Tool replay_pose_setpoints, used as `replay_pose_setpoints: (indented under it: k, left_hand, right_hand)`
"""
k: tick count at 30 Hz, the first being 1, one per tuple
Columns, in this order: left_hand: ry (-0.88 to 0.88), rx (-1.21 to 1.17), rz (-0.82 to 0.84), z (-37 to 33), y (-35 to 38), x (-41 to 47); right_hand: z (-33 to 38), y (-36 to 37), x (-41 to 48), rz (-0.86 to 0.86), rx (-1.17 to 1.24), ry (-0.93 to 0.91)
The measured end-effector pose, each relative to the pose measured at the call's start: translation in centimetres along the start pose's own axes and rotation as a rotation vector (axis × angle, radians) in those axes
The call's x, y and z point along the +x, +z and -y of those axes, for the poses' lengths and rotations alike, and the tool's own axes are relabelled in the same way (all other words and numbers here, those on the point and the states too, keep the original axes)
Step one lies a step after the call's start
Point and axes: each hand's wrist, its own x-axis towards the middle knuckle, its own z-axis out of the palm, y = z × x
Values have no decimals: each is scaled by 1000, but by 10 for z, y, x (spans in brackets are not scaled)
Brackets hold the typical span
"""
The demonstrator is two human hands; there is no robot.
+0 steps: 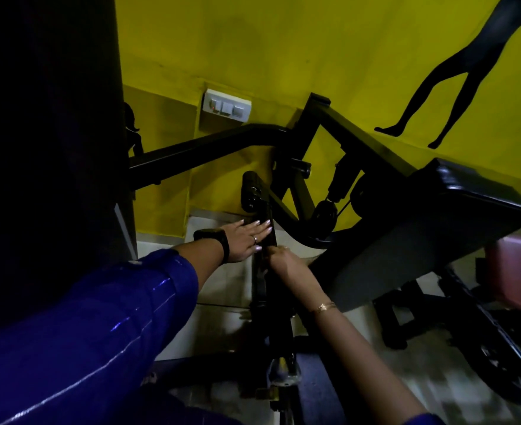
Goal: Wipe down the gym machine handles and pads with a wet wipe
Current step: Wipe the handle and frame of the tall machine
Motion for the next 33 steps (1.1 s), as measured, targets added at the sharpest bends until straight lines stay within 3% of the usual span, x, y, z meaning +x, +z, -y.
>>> replay_pose_setpoints:
  k: [5,11,15,20,22,26,28,33]
  left_hand:
    - [-23,-27,-27,-10,1,-3]
    - [-59,-71,-55,-22,8,-7]
    - [-84,-49,-97,-26,16,-8]
    - [-38,-41,-139,-31,19,-12]
    - [-18,-36,-142,-31,19,-14]
    - [3,-51,-157,-32,21,-15]
    - [7,-53,-169,-34,23,-16]
    - [69,-112,-231,-36,31,-16]
  right_hand:
    - [15,-1,-28,91,-3,-152]
    - [20,7,-28,-238,-11,118]
    - [16,9,-38,-132,8,58]
    - [12,5,-38,205,-213,-13]
    - [14,4,-36,171,-253,13]
    - [33,4,-39,-69,-175,21]
    - [45,-2,-40,-36,-117,47]
    - [44,11,-53,131,-316,-157]
